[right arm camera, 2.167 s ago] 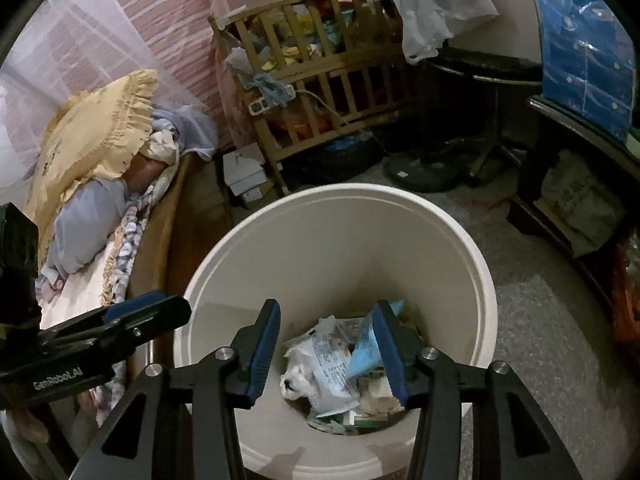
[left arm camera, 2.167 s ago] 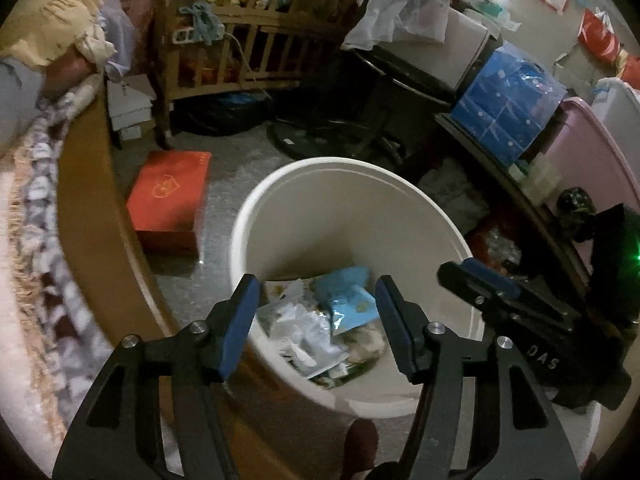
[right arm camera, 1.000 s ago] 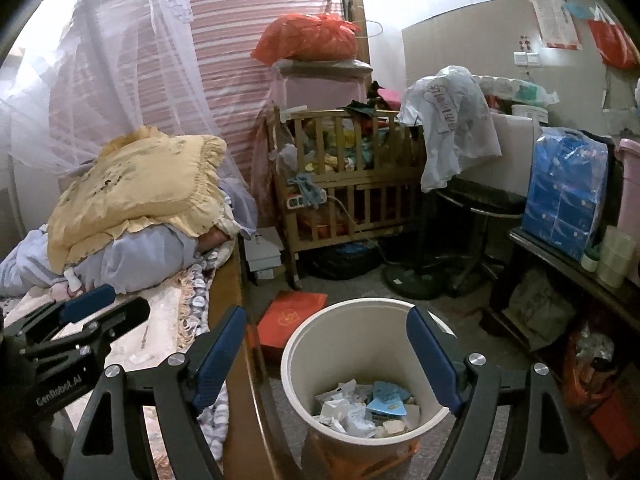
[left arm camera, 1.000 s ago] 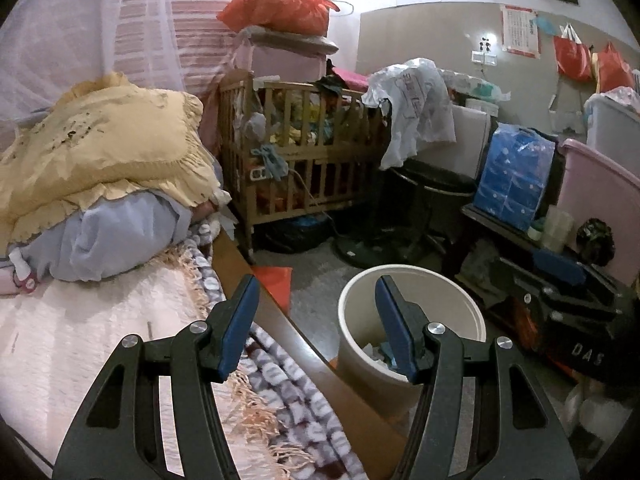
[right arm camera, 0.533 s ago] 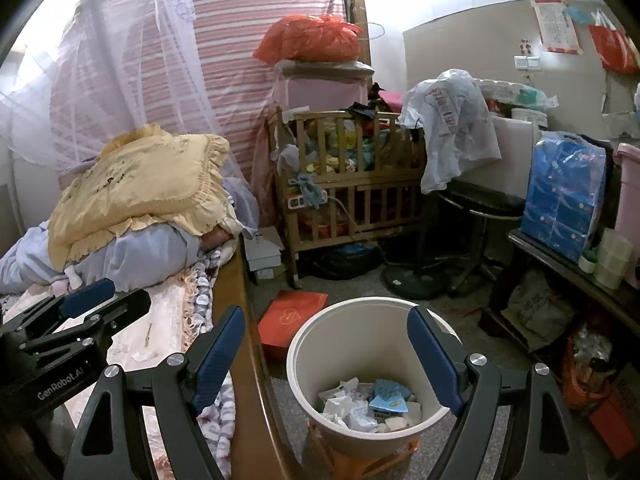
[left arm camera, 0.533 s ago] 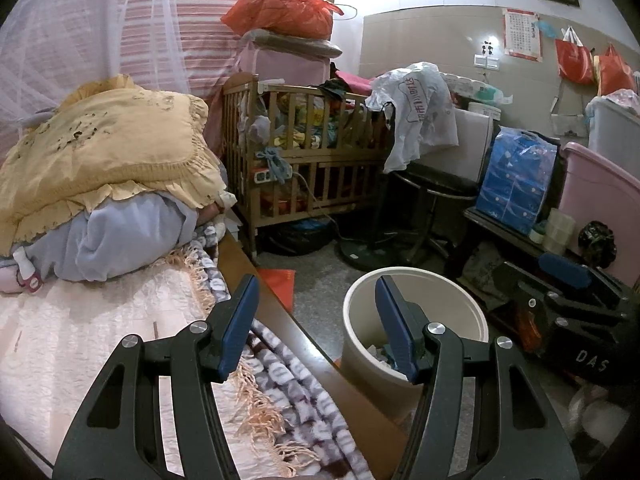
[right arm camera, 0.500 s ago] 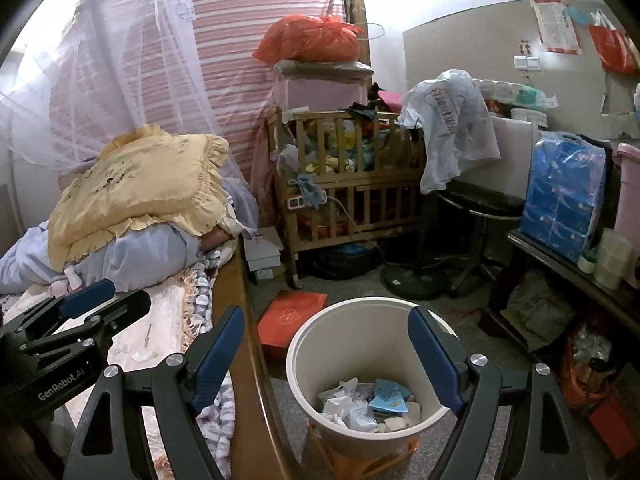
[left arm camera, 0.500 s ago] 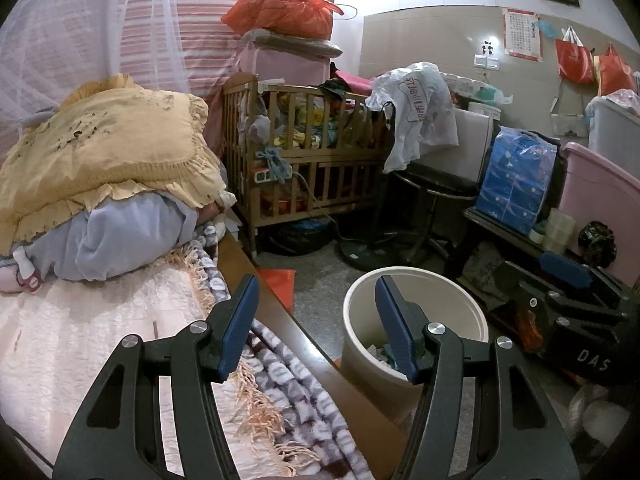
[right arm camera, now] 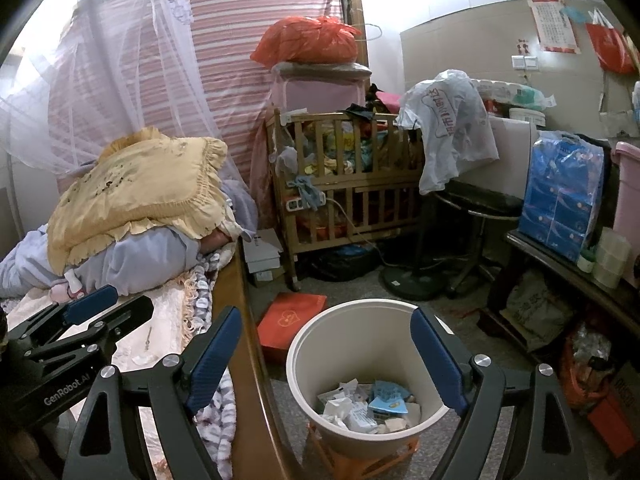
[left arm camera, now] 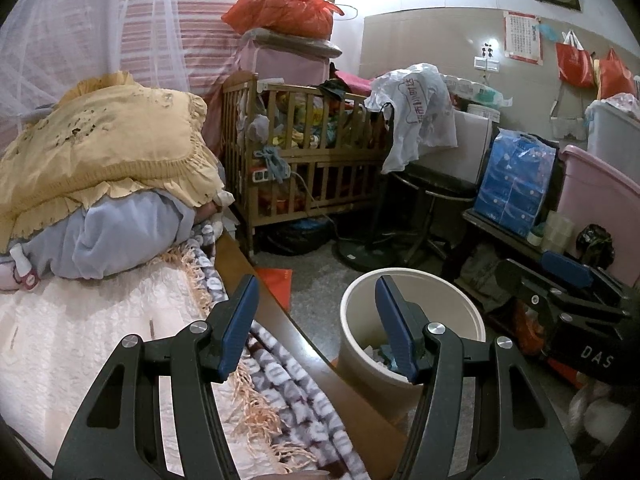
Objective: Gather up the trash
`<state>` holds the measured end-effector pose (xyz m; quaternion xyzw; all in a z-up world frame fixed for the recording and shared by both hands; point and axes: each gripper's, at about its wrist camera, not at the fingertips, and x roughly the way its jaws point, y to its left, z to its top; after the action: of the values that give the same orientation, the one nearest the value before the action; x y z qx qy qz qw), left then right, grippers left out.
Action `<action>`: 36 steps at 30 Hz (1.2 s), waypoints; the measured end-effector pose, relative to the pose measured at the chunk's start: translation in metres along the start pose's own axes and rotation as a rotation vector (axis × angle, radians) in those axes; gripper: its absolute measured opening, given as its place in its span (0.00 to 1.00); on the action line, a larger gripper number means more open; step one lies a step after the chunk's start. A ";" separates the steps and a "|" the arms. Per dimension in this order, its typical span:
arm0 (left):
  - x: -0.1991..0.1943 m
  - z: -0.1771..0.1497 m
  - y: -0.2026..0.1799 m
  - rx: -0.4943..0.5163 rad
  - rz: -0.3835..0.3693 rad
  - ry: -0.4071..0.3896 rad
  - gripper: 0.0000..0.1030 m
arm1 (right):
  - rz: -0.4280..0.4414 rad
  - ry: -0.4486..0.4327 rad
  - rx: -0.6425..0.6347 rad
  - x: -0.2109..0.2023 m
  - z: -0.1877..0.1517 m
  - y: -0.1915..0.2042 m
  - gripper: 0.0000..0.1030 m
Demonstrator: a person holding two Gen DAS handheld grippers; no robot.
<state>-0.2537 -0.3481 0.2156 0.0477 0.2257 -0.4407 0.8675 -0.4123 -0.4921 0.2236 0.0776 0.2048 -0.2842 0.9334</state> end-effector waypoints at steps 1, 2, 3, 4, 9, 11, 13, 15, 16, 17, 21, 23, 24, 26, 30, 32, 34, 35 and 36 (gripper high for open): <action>0.000 0.000 0.000 -0.001 0.000 0.001 0.57 | -0.001 0.000 -0.002 0.000 0.000 0.000 0.82; 0.000 0.000 0.000 -0.002 0.001 0.000 0.57 | 0.001 0.000 -0.002 0.001 0.000 -0.001 0.82; 0.000 0.000 0.001 -0.005 -0.002 0.002 0.57 | 0.002 0.000 -0.002 0.001 0.001 -0.001 0.82; 0.001 0.000 -0.002 -0.008 -0.001 0.004 0.57 | 0.001 0.002 -0.002 0.000 0.000 -0.001 0.82; 0.001 0.001 -0.001 -0.006 -0.002 0.005 0.57 | -0.003 0.002 -0.002 -0.002 0.002 -0.003 0.83; 0.001 0.001 -0.002 -0.008 -0.002 0.004 0.57 | -0.003 0.003 -0.002 -0.002 0.001 -0.004 0.83; 0.001 0.001 -0.002 -0.009 0.000 0.005 0.57 | -0.003 0.004 -0.002 -0.002 0.001 -0.004 0.83; 0.001 0.001 -0.001 -0.009 -0.001 0.005 0.57 | -0.003 0.005 -0.002 -0.002 0.001 -0.003 0.83; 0.001 0.001 -0.001 -0.009 -0.002 0.006 0.57 | -0.003 0.004 -0.002 -0.002 0.001 -0.003 0.83; 0.001 0.001 -0.001 -0.009 -0.002 0.006 0.57 | -0.003 0.003 -0.002 -0.002 0.001 -0.003 0.83; 0.001 0.001 -0.001 -0.009 -0.003 0.004 0.57 | -0.003 0.003 -0.003 -0.002 0.002 -0.004 0.83; 0.001 0.001 -0.002 -0.009 0.000 0.004 0.57 | -0.003 0.004 -0.002 -0.001 0.002 -0.004 0.83; 0.001 0.001 -0.001 -0.008 0.001 0.005 0.57 | -0.002 0.004 -0.001 -0.001 0.002 -0.004 0.83; 0.001 0.001 -0.002 -0.010 0.000 0.006 0.57 | -0.002 0.005 -0.002 -0.001 0.002 -0.004 0.83; 0.001 0.001 -0.002 -0.012 0.000 0.006 0.57 | -0.004 0.007 -0.001 -0.002 0.001 -0.005 0.83; 0.002 0.001 -0.002 -0.010 -0.001 0.008 0.57 | -0.004 0.008 -0.001 -0.003 0.001 -0.006 0.83; 0.003 0.001 -0.003 -0.008 -0.001 0.009 0.57 | -0.005 0.008 0.000 -0.002 0.001 -0.006 0.83; 0.003 0.001 -0.003 -0.008 -0.002 0.009 0.57 | -0.005 0.008 0.000 -0.002 0.001 -0.006 0.83; 0.003 0.001 -0.004 -0.008 -0.002 0.009 0.57 | -0.005 0.008 0.000 -0.002 0.001 -0.006 0.83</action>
<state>-0.2549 -0.3531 0.2155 0.0458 0.2317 -0.4404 0.8662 -0.4171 -0.4964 0.2253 0.0782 0.2086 -0.2861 0.9319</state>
